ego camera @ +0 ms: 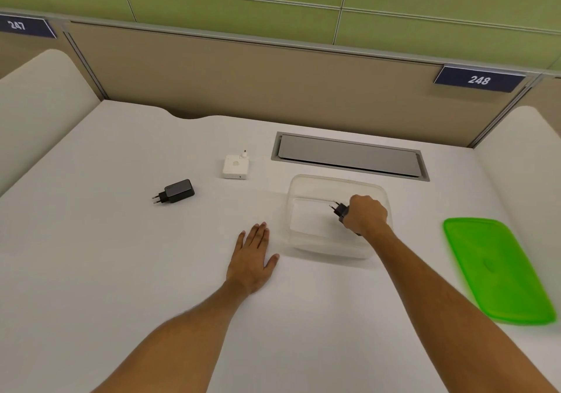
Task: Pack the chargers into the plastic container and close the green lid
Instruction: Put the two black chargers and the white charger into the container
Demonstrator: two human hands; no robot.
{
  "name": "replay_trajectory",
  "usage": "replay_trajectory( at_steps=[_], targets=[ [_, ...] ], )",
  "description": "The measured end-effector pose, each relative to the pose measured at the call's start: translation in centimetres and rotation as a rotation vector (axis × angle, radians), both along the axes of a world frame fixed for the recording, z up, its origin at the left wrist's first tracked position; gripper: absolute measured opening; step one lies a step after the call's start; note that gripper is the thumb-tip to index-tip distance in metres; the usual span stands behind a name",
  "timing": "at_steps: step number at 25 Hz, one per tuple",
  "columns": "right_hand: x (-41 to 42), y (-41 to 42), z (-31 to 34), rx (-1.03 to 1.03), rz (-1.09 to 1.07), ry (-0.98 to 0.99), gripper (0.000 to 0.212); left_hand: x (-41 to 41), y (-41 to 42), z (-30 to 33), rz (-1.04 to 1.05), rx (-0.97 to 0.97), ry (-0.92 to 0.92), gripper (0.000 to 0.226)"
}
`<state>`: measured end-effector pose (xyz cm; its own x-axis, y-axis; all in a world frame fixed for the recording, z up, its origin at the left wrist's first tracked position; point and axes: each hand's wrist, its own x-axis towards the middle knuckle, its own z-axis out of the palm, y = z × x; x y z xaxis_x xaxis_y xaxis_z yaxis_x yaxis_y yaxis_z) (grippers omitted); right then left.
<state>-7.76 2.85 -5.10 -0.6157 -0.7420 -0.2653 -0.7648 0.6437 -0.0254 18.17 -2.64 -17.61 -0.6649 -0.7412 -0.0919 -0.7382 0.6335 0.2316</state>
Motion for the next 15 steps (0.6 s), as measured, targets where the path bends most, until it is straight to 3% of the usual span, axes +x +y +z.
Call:
replay_trajectory(
  at_steps=[8, 15],
  targets=[
    [-0.3, 1.0, -1.4, 0.173, -0.001, -0.098, 0.023, 0.0, -0.1, -0.2, 0.001, 0.001, -0.004, 0.076],
    [-0.3, -0.7, 0.0, 0.299, 0.052, -0.077, 0.035, -0.1, 0.0, -0.1, 0.0, 0.0, -0.019, 0.074]
  ],
)
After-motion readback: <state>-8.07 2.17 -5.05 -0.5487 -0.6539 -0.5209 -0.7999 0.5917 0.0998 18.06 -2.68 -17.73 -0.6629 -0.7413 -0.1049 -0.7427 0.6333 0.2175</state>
